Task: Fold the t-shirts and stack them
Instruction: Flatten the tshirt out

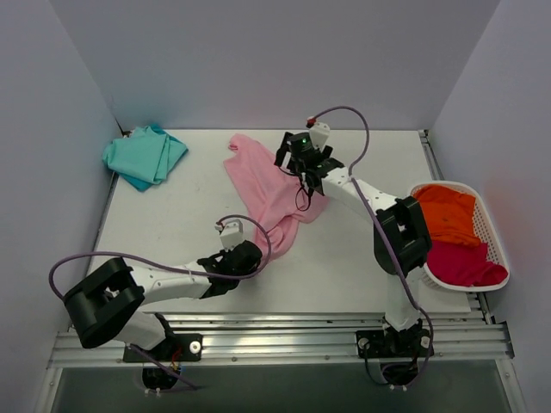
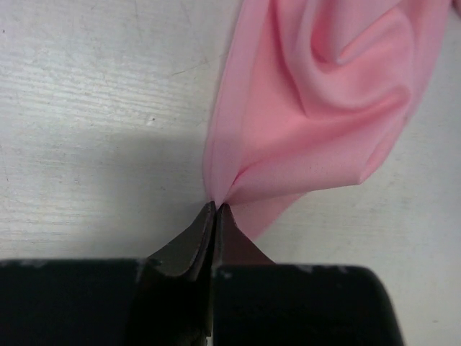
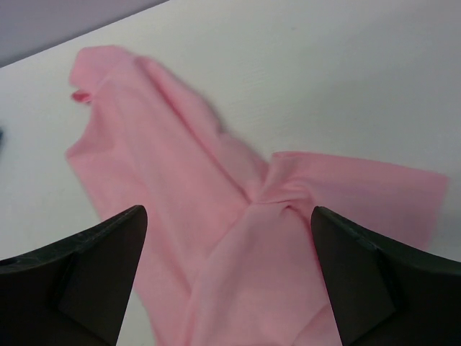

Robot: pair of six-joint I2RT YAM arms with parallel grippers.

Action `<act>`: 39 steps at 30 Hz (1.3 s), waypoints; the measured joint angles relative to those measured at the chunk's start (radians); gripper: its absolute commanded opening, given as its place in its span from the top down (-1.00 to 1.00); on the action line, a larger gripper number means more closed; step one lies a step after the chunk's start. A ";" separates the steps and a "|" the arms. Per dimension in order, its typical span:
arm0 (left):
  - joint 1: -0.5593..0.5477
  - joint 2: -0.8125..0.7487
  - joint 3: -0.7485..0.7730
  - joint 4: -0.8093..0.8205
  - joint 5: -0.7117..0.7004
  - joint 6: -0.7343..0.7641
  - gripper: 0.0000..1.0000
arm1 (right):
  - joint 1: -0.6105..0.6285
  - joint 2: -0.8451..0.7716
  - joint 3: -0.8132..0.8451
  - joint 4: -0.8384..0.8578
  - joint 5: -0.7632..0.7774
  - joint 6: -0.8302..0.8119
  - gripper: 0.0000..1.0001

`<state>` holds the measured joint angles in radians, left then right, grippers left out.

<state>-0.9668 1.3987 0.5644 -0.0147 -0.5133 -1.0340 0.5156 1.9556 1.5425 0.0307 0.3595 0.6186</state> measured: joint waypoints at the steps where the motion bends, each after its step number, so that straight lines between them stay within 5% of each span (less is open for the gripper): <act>1: 0.000 0.023 0.000 -0.001 -0.004 -0.003 0.95 | 0.026 0.012 0.015 0.011 -0.015 0.005 -0.84; 8: 0.000 0.109 0.033 0.054 -0.030 -0.023 0.95 | 0.119 0.119 0.051 0.040 -0.074 0.023 -0.81; 28: 0.000 0.117 0.032 0.079 -0.033 -0.028 0.95 | -0.031 0.290 0.155 0.034 -0.062 0.016 -0.63; 39: 0.000 0.123 0.032 0.090 -0.037 -0.028 0.95 | -0.018 0.341 0.160 0.033 -0.067 0.015 0.20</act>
<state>-0.9668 1.5219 0.5961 0.0753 -0.5499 -1.0618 0.4980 2.2967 1.7027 0.0639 0.2928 0.6338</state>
